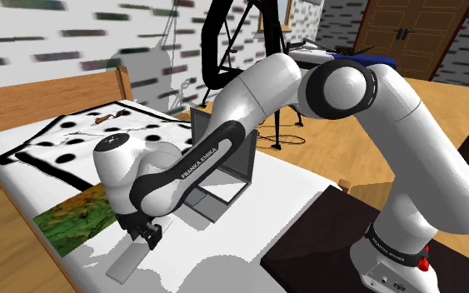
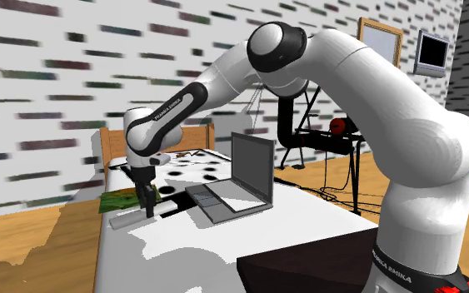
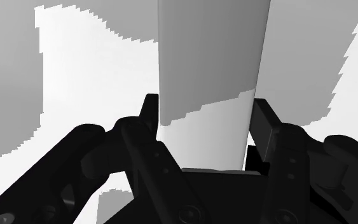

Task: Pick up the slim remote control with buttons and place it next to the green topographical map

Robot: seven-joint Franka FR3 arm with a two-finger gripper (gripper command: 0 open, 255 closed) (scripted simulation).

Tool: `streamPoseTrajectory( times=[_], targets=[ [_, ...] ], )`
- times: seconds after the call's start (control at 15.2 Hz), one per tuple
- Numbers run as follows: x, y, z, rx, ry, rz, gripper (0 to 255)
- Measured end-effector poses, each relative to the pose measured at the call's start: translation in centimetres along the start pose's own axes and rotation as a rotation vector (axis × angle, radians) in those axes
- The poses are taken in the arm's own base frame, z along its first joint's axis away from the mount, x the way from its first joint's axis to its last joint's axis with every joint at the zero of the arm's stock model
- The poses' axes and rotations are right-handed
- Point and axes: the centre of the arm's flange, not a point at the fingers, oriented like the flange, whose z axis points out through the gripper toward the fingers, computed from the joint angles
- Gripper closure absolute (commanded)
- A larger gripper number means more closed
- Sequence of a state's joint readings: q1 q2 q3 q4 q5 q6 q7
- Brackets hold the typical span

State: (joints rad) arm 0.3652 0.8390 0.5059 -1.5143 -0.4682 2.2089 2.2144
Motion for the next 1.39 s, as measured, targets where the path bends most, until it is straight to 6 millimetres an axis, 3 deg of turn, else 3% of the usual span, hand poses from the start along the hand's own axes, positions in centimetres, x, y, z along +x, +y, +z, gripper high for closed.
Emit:
streamPoseTrajectory(
  times=[0.4,0.86,0.92,1.39],
  targets=[
    [0.0,0.0,3.1,0.000,0.000,0.000,255],
    [0.0,-0.1,3.5,0.000,0.000,0.000,255],
    [0.0,-0.1,3.5,0.000,0.000,0.000,0],
    [0.0,0.0,2.8,0.000,0.000,0.000,0]
  ],
)
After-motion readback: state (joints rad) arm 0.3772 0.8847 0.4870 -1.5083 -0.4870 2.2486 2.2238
